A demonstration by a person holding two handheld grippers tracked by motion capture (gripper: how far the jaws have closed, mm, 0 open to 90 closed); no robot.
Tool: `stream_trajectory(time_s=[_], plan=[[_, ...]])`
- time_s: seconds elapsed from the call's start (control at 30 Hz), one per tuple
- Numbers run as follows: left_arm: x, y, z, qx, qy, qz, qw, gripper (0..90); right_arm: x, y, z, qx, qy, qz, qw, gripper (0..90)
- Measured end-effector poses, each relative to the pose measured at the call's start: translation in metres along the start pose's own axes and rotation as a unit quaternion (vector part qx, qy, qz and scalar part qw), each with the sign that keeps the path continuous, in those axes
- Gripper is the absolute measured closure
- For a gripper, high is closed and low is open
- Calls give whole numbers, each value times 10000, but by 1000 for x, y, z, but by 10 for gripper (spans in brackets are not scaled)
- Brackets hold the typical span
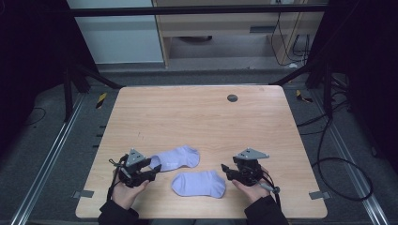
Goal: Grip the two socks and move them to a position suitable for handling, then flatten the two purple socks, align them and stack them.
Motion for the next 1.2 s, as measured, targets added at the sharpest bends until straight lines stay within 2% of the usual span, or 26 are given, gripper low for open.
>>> stream_trajectory(time_s=[0.03,0.07,0.13,0.27,0.4,0.7,0.8,0.9,0.93,1.2], plan=[[0,0,0,0,0,0,10000,468,0,-1,-3,9,-19,-14,10000,426],[-8,-1,0,-13,54,-112,9999,464,1,-2,-5,20,-3,-20,10000,422],[-15,-4,0,-2,112,-222,9997,463,1,-5,-10,32,-11,-42,10000,421],[-25,-7,-2,8,185,-362,9992,457,-2,-10,-22,78,-110,-76,9999,413],[-33,-12,-1,-20,213,-428,9989,456,-7,-18,-32,80,-103,-108,9999,406],[-40,-19,1,-105,230,-517,9983,463,-16,-41,-48,-57,-94,-122,9999,419],[-41,-23,3,-167,227,-534,9982,469,-20,-53,-54,-131,-10,-84,9999,439],[-41,-25,3,-172,260,-534,9981,473,-25,-58,-56,-171,10,-117,9998,446],[-42,-27,3,-182,285,-524,9981,476,-28,-64,-58,-216,100,-116,9996,455],[-41,-36,7,-368,219,-508,9978,509,-36,-86,-60,-446,209,-107,9987,496]])
Point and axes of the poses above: each handheld gripper's, and its own axes: y roughly backward along the jaws, z roughly out of its underside, x roughly to its right, the point moved 10 cm from there along -y, roughly forward along the jaws, and after that the axes turned 6 degrees about -x, right-handed, at the moved point
